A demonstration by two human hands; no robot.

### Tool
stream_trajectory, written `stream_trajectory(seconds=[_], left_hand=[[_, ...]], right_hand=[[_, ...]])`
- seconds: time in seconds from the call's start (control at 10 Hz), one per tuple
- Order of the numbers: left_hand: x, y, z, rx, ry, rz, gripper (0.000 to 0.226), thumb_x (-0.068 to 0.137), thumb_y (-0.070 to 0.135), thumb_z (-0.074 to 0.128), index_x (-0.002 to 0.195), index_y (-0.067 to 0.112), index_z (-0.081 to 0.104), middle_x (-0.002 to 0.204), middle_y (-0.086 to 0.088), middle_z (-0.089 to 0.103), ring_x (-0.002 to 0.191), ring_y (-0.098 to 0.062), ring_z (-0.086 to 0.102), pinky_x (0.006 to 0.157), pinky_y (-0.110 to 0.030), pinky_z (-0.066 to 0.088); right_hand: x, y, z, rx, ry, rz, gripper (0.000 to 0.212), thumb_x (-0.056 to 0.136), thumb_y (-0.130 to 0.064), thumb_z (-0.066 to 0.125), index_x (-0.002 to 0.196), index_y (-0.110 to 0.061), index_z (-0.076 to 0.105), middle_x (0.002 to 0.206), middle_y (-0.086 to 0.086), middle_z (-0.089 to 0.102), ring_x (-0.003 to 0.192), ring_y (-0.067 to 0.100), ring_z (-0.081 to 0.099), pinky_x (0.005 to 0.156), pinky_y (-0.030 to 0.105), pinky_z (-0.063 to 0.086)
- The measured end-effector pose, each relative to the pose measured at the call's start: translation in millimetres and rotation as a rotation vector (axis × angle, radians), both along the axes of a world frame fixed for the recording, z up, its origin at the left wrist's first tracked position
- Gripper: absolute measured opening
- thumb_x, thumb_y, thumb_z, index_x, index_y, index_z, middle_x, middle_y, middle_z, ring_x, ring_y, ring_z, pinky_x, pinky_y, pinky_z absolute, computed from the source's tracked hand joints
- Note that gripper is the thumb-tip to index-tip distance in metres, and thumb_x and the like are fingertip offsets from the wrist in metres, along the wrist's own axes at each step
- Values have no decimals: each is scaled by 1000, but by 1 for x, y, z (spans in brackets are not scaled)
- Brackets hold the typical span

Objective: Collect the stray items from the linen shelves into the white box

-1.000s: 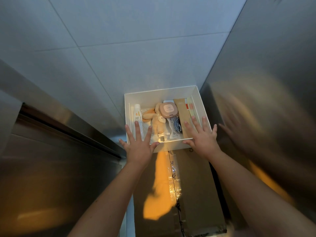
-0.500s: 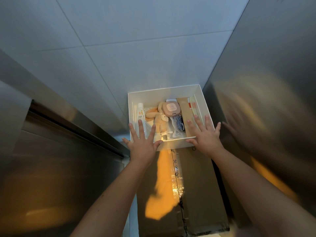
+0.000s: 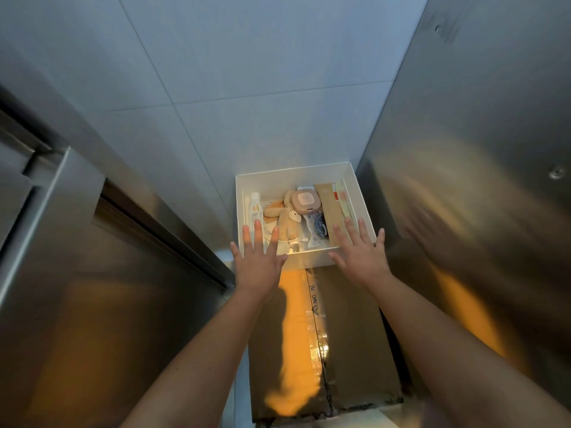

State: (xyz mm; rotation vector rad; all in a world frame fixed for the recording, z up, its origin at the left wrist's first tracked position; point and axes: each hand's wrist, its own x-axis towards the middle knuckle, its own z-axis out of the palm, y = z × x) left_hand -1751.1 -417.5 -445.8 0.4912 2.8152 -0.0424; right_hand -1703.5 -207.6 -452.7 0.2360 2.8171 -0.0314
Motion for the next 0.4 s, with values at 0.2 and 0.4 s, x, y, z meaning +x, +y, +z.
stream_trajectory(seconds=[0.2, 0.4], left_hand=[[15, 3, 29, 78, 64, -59, 59, 100, 33, 31, 148, 21, -1, 157, -5, -4, 143, -26, -6, 112, -53, 3], [-21, 21, 77, 109, 155, -65, 59, 98, 26, 34, 149, 16, 6, 157, -10, 4, 143, -29, 3, 113, -51, 6]], right_hand=[[8, -8, 26, -7, 52, 12, 67, 95, -55, 24, 148, -26, -4, 157, 2, -5, 142, 27, -8, 109, 59, -1], [-42, -2, 75, -48, 128, 27, 66, 93, -57, 26, 148, -29, 1, 157, -2, 1, 143, 27, -2, 107, 62, -1]])
